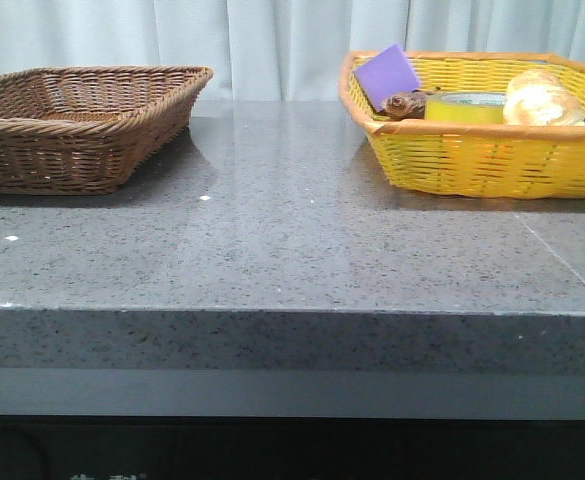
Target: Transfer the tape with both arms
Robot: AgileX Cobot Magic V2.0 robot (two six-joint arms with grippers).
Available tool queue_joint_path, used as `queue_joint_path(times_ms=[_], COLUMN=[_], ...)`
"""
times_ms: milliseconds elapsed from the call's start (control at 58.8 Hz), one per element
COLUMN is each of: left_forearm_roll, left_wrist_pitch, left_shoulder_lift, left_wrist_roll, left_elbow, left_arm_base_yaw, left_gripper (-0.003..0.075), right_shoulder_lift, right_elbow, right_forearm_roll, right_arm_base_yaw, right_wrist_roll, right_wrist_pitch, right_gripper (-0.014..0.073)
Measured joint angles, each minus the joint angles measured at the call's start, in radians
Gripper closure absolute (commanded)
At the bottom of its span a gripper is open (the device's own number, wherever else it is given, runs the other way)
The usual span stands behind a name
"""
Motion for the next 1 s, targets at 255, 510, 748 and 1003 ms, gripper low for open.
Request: queue_joint_path(times_ms=[255,510,748,1003], left_forearm_roll=[0.013,0.013,0.013,0.013], left_wrist_pitch=[0.0,0.0,0.0,0.0], left_shoulder_lift=[0.0,0.0,0.0,0.0], left_wrist_roll=[0.0,0.0,0.0,0.0], left_elbow=[0.0,0.0,0.0,0.0], left_arm_base_yaw=[0.0,0.0,0.0,0.0], left_gripper=[0.0082,0.0104,0.0104,0.0104], right_shoulder_lift=[0.002,0.244,0.647,0.977], right_elbow=[0.0,-0.132,-0.444,-0.747], right_forearm_roll=[0.0,0.002,0.002,0.002], right_arm_base_yaw=[0.0,0.0,0.0,0.0], right_wrist_roll=[0.0,0.004,0.032,0.034], right_wrist_pitch=[-0.09,-0.071,0.125,0.244], right_gripper=[0.0022,0.0021,0.0021,0.0021])
